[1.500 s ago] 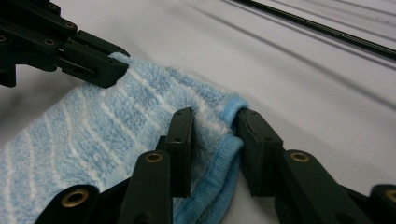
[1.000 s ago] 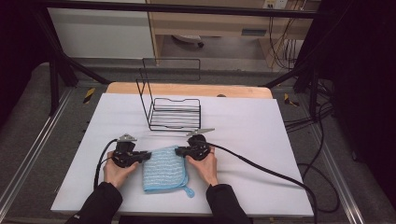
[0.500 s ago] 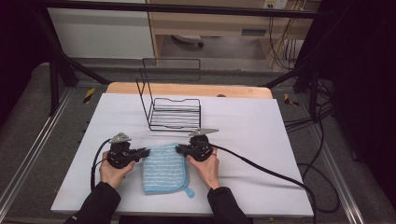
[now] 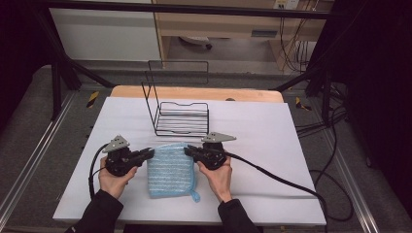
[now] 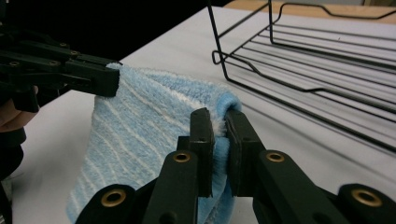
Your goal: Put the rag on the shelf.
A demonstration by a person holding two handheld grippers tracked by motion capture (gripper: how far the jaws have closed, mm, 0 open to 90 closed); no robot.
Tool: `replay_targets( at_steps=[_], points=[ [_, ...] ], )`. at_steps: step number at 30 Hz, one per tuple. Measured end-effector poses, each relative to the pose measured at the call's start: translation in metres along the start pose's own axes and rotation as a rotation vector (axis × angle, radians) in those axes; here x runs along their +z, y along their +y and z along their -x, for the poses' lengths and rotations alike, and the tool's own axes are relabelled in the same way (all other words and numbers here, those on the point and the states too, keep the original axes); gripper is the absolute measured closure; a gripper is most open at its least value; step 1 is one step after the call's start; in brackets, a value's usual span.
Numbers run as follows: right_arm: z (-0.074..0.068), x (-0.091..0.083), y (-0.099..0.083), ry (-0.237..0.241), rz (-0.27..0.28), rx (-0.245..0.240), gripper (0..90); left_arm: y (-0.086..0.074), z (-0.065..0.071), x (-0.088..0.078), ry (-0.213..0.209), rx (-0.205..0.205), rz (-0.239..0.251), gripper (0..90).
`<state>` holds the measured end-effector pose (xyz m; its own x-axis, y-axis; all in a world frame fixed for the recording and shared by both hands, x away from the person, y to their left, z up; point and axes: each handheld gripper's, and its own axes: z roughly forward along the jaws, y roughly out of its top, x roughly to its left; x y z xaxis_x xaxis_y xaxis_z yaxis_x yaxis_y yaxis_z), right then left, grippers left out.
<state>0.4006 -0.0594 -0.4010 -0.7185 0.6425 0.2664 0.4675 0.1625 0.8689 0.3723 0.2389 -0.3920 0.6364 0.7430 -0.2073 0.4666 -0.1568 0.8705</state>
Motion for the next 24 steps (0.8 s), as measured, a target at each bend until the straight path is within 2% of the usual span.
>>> replay_targets(
  at_steps=[8,14,24],
  points=[
    [-0.006,-0.019,0.012,-0.003,0.074,-0.036,83.0,0.011,0.011,-0.009,-0.005,0.029,0.070,81.8],
    [-0.008,-0.029,0.019,-0.014,0.099,-0.053,83.1,0.021,0.020,-0.012,-0.007,0.050,0.106,81.8],
    [-0.017,-0.049,0.039,-0.034,0.177,-0.106,83.2,0.041,0.026,-0.017,-0.004,0.073,0.177,81.8]
  ],
)
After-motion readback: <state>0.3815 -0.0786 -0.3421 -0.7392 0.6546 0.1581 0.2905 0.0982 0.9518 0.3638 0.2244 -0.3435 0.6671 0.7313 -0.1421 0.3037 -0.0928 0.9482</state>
